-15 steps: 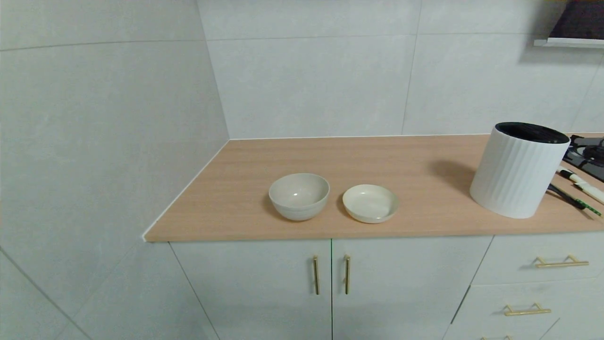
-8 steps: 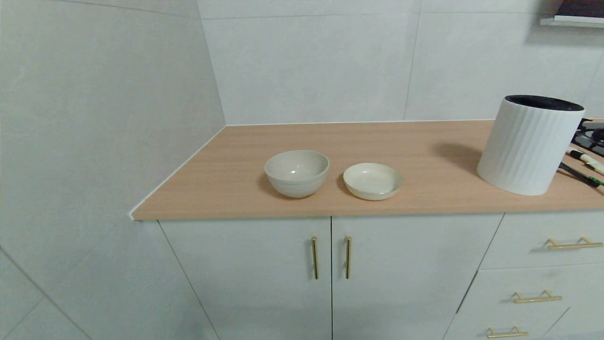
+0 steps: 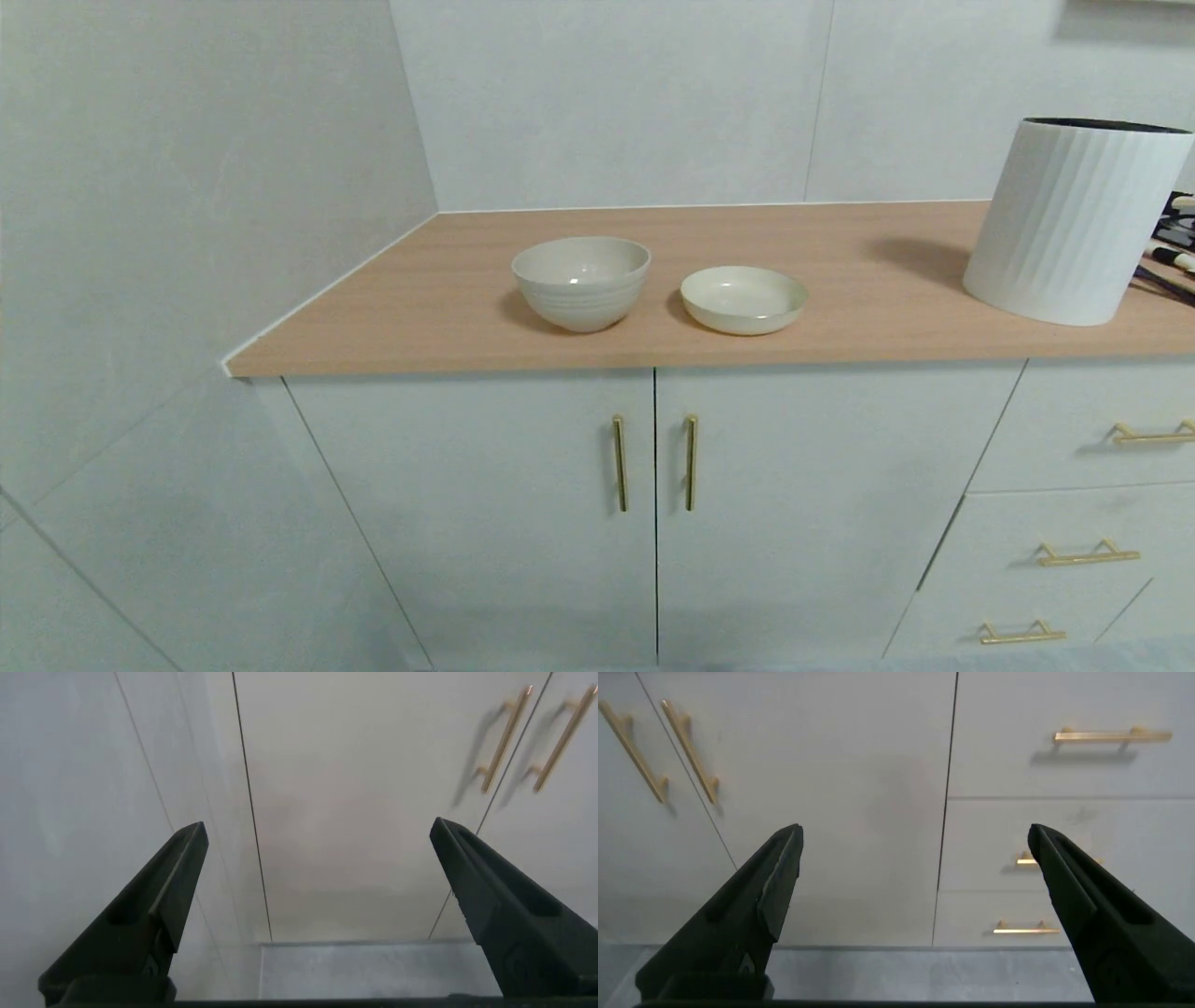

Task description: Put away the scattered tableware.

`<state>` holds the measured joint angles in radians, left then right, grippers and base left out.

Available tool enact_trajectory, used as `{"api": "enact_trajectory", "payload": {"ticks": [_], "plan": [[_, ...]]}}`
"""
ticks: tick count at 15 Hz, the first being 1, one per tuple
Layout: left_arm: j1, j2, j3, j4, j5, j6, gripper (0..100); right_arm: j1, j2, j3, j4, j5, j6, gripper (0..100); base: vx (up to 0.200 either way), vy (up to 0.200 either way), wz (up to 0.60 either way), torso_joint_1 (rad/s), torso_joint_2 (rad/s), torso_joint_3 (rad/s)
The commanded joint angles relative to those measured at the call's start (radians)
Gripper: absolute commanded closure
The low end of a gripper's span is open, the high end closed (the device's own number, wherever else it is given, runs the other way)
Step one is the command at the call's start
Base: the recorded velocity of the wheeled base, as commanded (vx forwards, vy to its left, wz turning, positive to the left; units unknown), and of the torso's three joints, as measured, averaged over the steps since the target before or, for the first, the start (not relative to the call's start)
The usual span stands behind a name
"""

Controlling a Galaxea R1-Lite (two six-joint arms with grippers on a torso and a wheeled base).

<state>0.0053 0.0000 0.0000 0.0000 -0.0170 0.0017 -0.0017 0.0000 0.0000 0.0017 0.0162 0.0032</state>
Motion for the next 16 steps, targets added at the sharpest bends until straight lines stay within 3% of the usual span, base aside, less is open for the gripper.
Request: {"api": "enact_trajectory", "payload": {"ticks": [1, 7, 16], "plan": [[-0.001, 0.0, 0.0, 0.0, 0.0, 0.0, 0, 0.0, 0.0, 0.0, 0.0, 0.001, 0.0, 0, 0.0, 0.0, 0.0, -0.144, 0.45, 0.31], [0.001, 0.0, 0.0, 0.0, 0.0, 0.0, 0, 0.0, 0.002, 0.0, 0.0, 0.001, 0.0, 0, 0.0, 0.0, 0.0, -0.106, 0.42, 0.313], [0.001, 0.0, -0.002, 0.0, 0.0, 0.0, 0, 0.0, 0.0, 0.0, 0.0, -0.001, 0.001, 0, 0.0, 0.0, 0.0, -0.008, 0.04, 0.027]]}}
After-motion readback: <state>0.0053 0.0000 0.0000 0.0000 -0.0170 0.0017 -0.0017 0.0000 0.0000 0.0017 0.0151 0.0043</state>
